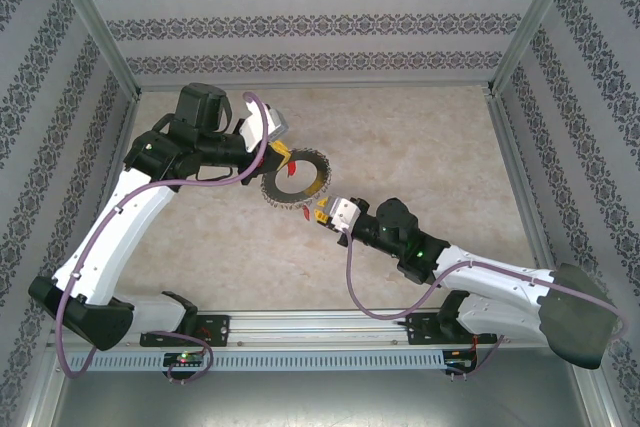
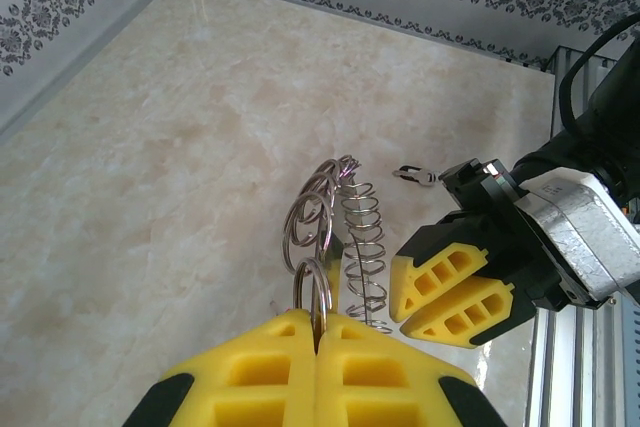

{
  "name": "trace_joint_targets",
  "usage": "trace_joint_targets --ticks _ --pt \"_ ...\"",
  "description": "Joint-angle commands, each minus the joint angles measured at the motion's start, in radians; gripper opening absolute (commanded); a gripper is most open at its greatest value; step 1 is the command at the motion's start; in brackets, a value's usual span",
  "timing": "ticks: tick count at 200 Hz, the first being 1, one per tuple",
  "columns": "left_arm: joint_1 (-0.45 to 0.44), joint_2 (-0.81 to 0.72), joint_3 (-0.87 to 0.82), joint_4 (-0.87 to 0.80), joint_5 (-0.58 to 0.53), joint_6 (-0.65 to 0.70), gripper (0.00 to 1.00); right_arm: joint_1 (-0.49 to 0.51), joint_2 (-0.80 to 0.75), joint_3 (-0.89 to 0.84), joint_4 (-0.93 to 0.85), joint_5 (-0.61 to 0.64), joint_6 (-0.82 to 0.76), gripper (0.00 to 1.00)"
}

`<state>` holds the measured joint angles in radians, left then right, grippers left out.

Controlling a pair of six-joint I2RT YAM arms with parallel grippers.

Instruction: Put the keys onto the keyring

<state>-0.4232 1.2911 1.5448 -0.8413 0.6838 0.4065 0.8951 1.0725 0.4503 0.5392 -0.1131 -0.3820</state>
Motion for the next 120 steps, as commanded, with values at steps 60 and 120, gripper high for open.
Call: trace_joint_targets --ticks 60,120 --pt "-0.002 -0.046 -0.012 0.062 0.021 -0.037 0.00 0.028 0.004 0.033 0.054 0.005 -0.017 0.16" --pt "-0.006 -0.058 -0.025 0.082 0.020 -0.049 0.00 0.047 0.009 0.037 0.060 -0.024 -0.009 0.15"
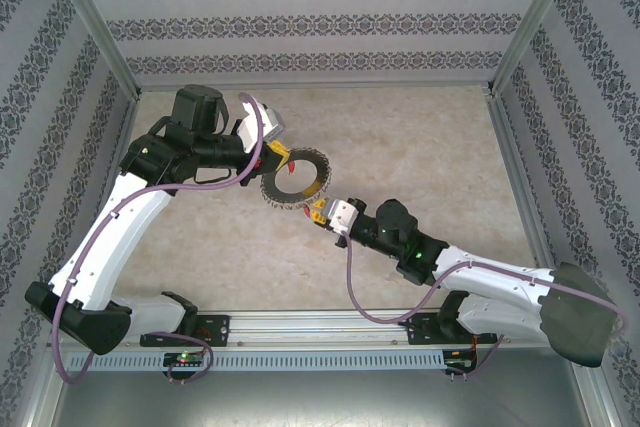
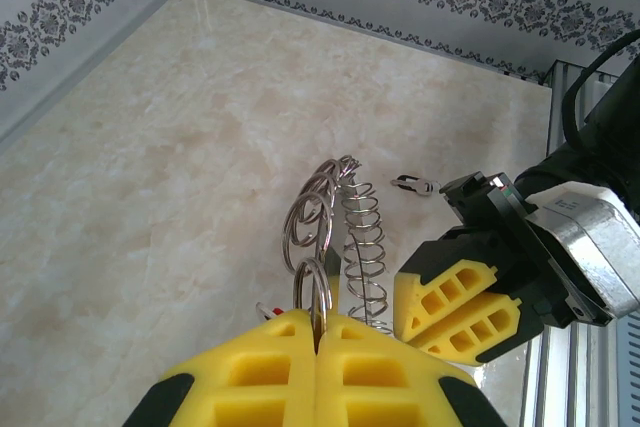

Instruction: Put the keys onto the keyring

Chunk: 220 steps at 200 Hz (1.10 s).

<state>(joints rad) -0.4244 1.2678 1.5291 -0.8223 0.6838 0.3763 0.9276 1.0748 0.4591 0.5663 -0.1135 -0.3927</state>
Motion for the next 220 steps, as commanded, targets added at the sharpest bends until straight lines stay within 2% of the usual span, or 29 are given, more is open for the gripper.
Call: trace_joint_targets --ticks 1,87,145,220 --pt "-0.005 -0.034 -0.009 0.064 0.020 -0.019 0.00 0.015 0.007 0.027 0.034 -0.024 0.002 0.14" --pt "-0.008 -0.048 -0.030 0.094 0.023 -0.041 0.00 0.049 0.076 0.061 0.093 0.007 0.002 0.17" --pt "-0.012 -0.050 -0.031 0.101 0.026 -0.047 0.00 0.056 0.122 0.082 0.109 0.112 -0.034 0.20" --pt "-0.014 -0.062 -0.038 0.106 0.018 -0.050 0.00 0.060 0.128 0.075 0.105 0.179 -0.044 0.22"
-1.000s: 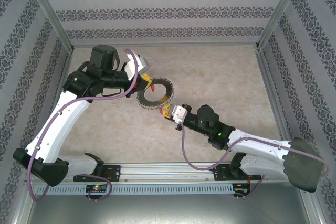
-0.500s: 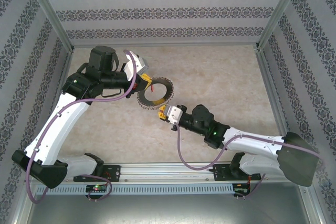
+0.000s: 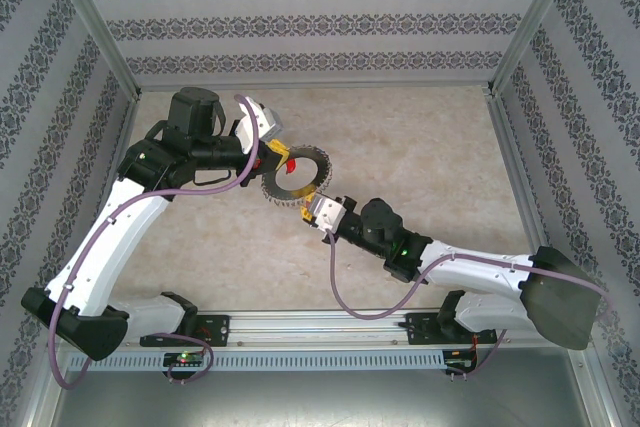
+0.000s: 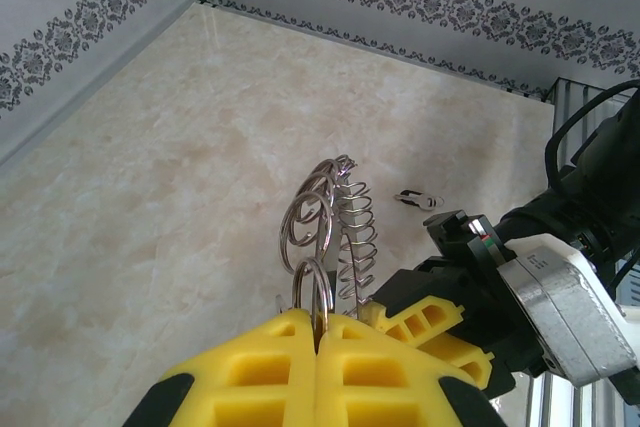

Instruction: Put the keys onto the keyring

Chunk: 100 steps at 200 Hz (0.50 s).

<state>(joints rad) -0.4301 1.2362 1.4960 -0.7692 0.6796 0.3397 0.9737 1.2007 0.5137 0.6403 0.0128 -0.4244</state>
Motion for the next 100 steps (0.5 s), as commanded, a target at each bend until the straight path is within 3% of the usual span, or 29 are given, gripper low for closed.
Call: trace_joint_targets --ticks 1,100 --pt "-0.008 -0.030 -0.004 0.053 0.023 -0.014 0.00 0.014 0.003 0.021 0.033 0.054 -0.013 0.22" --pt "-0.009 -0.038 -0.007 0.066 0.023 -0.022 0.00 0.026 0.053 0.031 0.097 0.089 -0.009 0.19"
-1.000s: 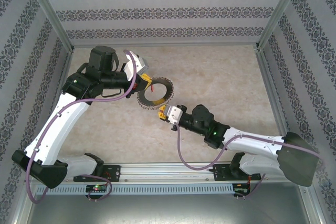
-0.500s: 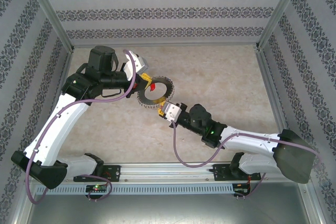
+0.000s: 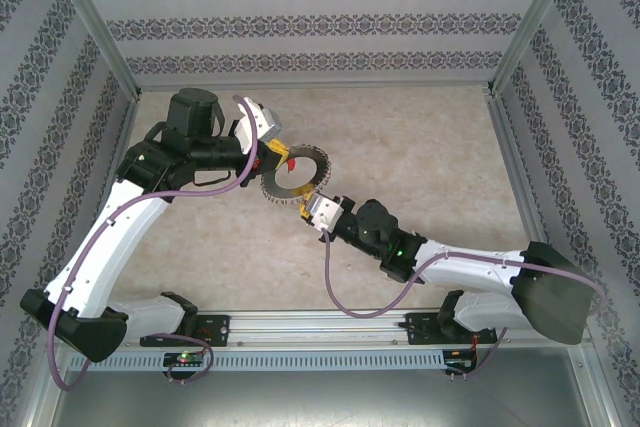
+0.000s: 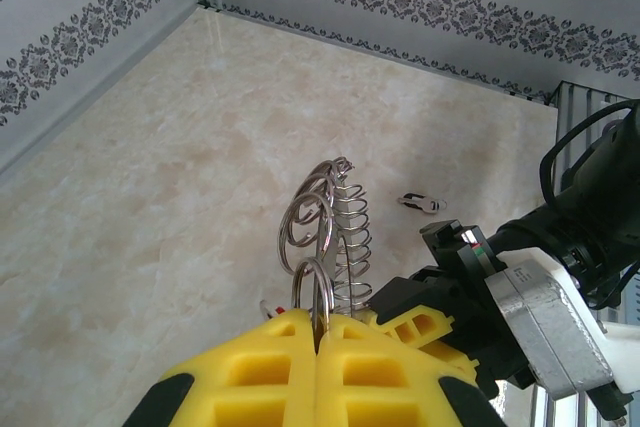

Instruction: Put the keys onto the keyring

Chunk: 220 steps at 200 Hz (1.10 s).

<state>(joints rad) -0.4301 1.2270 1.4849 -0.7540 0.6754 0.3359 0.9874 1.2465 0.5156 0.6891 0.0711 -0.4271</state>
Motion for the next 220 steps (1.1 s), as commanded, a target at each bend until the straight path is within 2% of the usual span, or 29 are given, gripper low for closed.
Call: trace_joint_targets --ticks 1,137,220 --pt "-0.009 -0.028 0.004 0.050 0.027 -0.017 0.00 0.013 0.008 0.029 0.049 0.030 -0.007 0.18" --pt "-0.008 -0.040 -0.011 0.065 0.029 -0.029 0.00 0.025 0.031 0.030 0.118 0.112 0.011 0.17" --pt "-0.009 -0.042 -0.022 0.081 0.021 -0.040 0.00 0.025 0.027 0.016 0.147 0.121 0.031 0.17"
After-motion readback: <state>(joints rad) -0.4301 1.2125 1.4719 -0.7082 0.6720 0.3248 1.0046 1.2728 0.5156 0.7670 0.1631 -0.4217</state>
